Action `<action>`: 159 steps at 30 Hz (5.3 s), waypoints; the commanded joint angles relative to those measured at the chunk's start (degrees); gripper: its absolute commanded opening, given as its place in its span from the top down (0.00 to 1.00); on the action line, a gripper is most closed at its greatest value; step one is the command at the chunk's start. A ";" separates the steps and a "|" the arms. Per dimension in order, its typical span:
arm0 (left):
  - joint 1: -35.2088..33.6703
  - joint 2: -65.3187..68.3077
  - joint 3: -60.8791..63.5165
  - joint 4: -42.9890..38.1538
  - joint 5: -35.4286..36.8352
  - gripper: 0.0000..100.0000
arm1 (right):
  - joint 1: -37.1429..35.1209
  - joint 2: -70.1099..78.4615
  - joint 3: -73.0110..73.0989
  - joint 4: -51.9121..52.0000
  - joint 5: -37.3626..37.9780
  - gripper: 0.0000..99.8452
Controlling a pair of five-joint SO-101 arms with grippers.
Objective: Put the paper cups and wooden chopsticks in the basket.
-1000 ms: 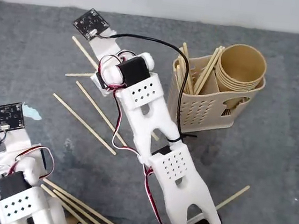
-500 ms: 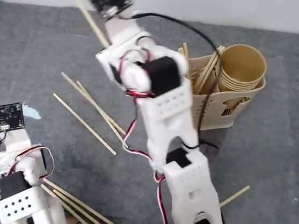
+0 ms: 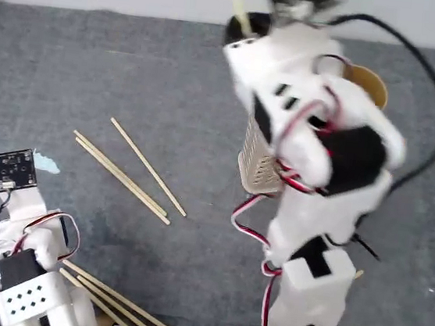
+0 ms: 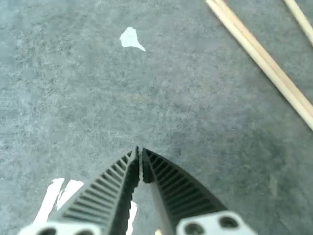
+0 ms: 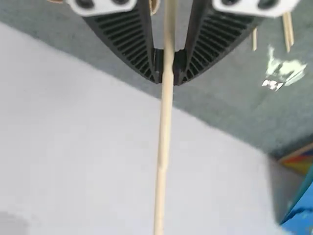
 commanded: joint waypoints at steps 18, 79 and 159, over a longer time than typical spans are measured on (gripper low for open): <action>1.85 -0.70 0.57 -1.14 0.09 0.99 | 4.00 -19.47 11.52 2.59 -2.64 0.99; 1.93 -0.70 0.66 -1.14 0.00 0.99 | 12.09 -46.29 118.68 -92.70 -5.36 0.99; 1.93 -0.70 0.66 -1.14 0.09 0.99 | 53.58 -62.37 157.10 -32.04 -10.99 0.88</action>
